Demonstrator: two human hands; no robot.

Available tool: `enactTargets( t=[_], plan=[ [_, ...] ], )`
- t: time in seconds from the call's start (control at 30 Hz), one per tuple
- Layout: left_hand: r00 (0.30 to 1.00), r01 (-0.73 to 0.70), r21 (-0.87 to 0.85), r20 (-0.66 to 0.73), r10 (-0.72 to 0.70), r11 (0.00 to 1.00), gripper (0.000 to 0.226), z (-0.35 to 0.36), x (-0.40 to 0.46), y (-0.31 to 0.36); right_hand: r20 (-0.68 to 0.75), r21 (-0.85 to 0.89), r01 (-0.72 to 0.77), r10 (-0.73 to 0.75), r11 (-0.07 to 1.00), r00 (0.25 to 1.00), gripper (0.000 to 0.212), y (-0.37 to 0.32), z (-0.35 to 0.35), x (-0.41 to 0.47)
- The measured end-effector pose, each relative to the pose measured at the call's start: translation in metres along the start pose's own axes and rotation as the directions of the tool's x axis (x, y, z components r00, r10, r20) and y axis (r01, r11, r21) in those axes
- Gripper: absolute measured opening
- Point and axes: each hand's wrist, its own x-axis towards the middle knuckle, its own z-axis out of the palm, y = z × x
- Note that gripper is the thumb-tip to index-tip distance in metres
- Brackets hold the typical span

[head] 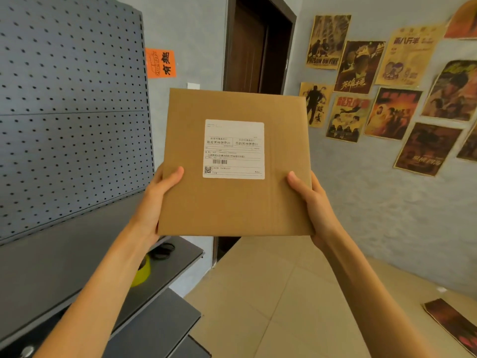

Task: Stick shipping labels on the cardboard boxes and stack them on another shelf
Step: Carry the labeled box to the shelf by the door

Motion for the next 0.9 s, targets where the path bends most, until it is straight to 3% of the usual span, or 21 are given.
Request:
enactTargets(
  t=[0.17,0.27,0.47,0.6,0.73,0.9],
  plan=[
    [0.997,-0.059,0.034,-0.052,0.061,0.998,0.053,-0.022,0.039,0.006,0.057,0.004,-0.013,0.013,1.000,0.998,0.067,0.011,0.027,0.064],
    [0.991,-0.052,0.108,-0.117,0.064,0.993,0.078,-0.035,0.050,0.006,0.125,-0.001,-0.020,0.020,1.000,0.992,0.075,0.020,0.044,0.093],
    [0.937,-0.018,0.162,-0.341,0.073,0.987,0.059,-0.055,0.069,0.005,0.298,0.021,-0.075,0.065,0.997,0.952,0.070,0.048,0.079,0.150],
    [0.879,-0.021,0.202,-0.463,0.114,0.979,0.044,-0.065,0.077,0.004,0.447,0.069,-0.119,0.076,0.990,0.891,0.048,0.066,0.102,0.190],
    [0.815,-0.025,0.219,-0.560,0.147,0.975,0.047,-0.068,0.087,-0.001,0.601,0.078,-0.158,0.080,0.984,0.795,0.060,0.081,0.120,0.230],
    [0.757,0.002,0.211,-0.639,0.137,0.977,0.047,-0.067,0.106,-0.016,0.711,0.063,-0.205,0.100,0.977,0.696,0.039,0.098,0.134,0.271]
  ],
)
